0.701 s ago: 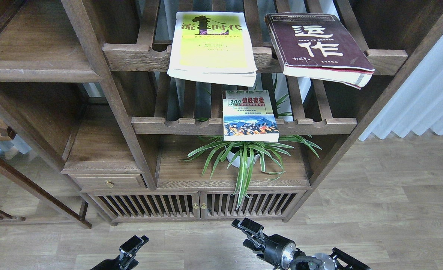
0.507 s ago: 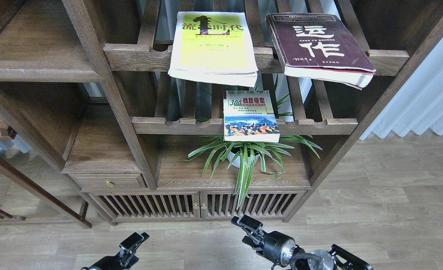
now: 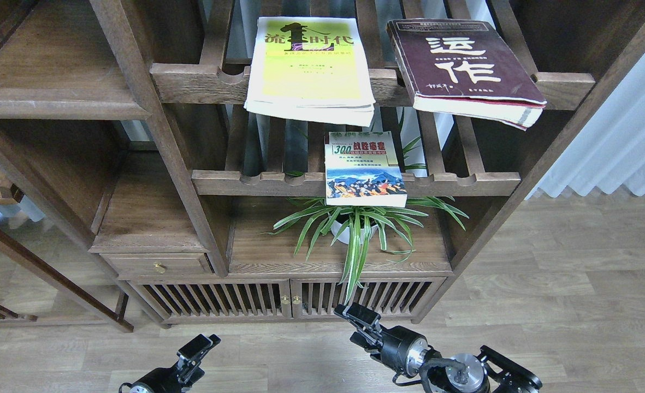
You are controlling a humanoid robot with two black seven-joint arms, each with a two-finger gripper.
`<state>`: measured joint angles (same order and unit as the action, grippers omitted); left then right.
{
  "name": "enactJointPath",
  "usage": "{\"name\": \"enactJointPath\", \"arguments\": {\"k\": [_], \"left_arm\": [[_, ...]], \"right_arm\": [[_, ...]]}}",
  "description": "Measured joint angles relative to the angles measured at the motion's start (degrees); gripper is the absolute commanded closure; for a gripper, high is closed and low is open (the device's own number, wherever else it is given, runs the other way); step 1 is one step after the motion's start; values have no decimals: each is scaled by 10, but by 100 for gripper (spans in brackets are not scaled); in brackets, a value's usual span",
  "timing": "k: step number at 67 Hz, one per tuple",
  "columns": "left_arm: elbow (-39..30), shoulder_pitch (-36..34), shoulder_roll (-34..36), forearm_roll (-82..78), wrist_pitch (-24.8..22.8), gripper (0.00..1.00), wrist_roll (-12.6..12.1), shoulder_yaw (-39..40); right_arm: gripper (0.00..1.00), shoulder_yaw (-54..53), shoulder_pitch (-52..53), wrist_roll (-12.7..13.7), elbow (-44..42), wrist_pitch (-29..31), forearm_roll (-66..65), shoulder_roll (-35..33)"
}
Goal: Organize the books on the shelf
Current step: 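Reach the right gripper up toward the small blue-covered book on the middle shelf, then grasp the blue-covered book with the right gripper and pull it off the shelf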
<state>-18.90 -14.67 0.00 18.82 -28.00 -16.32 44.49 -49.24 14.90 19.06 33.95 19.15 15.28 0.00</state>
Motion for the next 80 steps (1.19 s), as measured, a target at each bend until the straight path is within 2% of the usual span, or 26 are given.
{"name": "enactJointPath", "arguments": {"k": [13, 33, 41, 47, 62, 80], "left_arm": [[0, -2, 0, 2, 0, 0, 4, 7], [6, 8, 0, 3, 0, 0, 8, 8], [8, 13, 0, 3, 0, 0, 8, 7], [8, 17, 0, 3, 0, 0, 8, 7], [8, 18, 0, 3, 0, 0, 8, 7], [7, 15, 0, 3, 0, 0, 8, 7]], "right_arm": [[0, -35, 29, -1, 17, 80, 1, 0], [0, -122, 1, 1, 116, 88, 1, 0], [0, -154, -29, 1, 175, 70, 1, 0], [0, -161, -34, 1, 188, 59, 1, 0], [1, -162, -7, 1, 183, 18, -1, 0], [1, -169, 48, 0, 134, -2, -1, 0]]}}
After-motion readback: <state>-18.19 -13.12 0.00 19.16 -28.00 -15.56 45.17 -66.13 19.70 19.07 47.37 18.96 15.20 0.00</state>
